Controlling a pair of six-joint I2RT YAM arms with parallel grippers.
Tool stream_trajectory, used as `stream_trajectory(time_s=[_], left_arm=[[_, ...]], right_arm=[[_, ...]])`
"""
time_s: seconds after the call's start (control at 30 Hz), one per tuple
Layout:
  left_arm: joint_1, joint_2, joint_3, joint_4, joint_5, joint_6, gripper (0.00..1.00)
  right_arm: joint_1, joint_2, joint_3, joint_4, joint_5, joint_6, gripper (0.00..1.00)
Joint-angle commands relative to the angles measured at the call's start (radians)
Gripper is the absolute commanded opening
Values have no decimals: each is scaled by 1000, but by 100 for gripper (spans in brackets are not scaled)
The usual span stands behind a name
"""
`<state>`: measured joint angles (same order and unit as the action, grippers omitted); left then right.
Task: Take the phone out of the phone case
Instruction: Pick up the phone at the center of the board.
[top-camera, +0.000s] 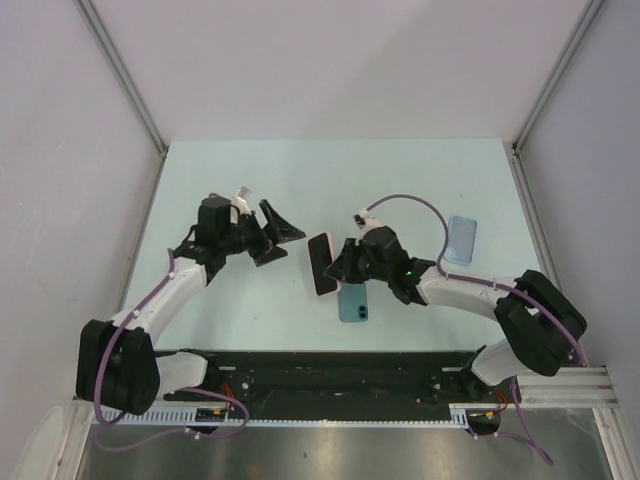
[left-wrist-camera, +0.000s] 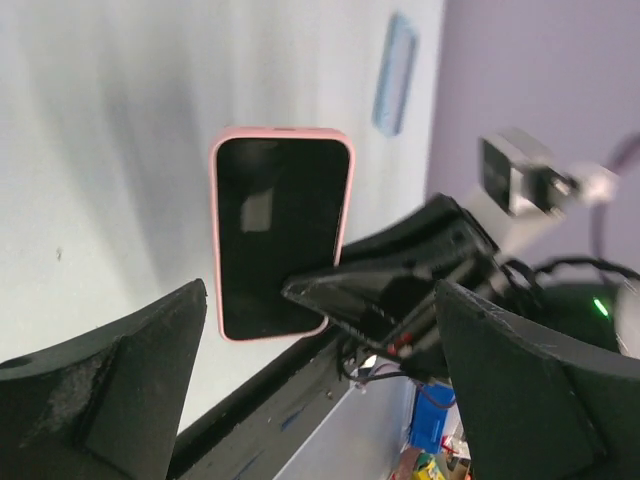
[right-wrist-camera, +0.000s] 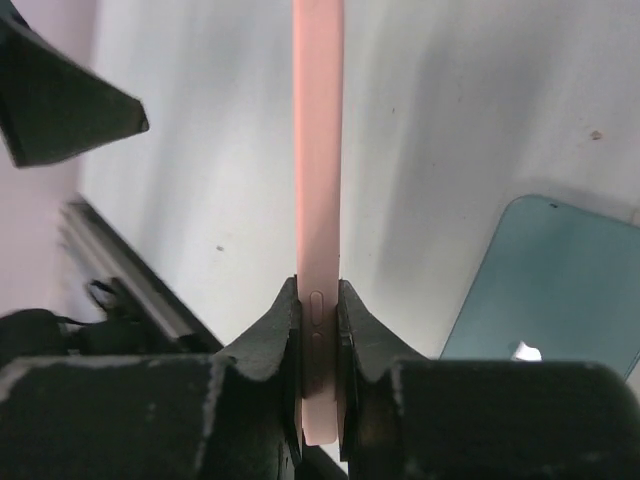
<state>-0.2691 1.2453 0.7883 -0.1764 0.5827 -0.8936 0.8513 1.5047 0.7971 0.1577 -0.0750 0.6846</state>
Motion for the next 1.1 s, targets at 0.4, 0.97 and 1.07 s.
stream_trajectory(time_s=[0.4, 0.97, 1.07], left_arm=[[67, 46, -158, 797, 413, -303, 99], [28, 88, -129, 969, 399, -458, 39], [18, 98, -133, 991, 394, -473, 22]], right_arm=[[-186, 20, -90, 943, -566, 612, 0], [-156, 135, -93, 1040, -571, 672, 0], [-155, 137, -91, 1022, -569, 664, 0]])
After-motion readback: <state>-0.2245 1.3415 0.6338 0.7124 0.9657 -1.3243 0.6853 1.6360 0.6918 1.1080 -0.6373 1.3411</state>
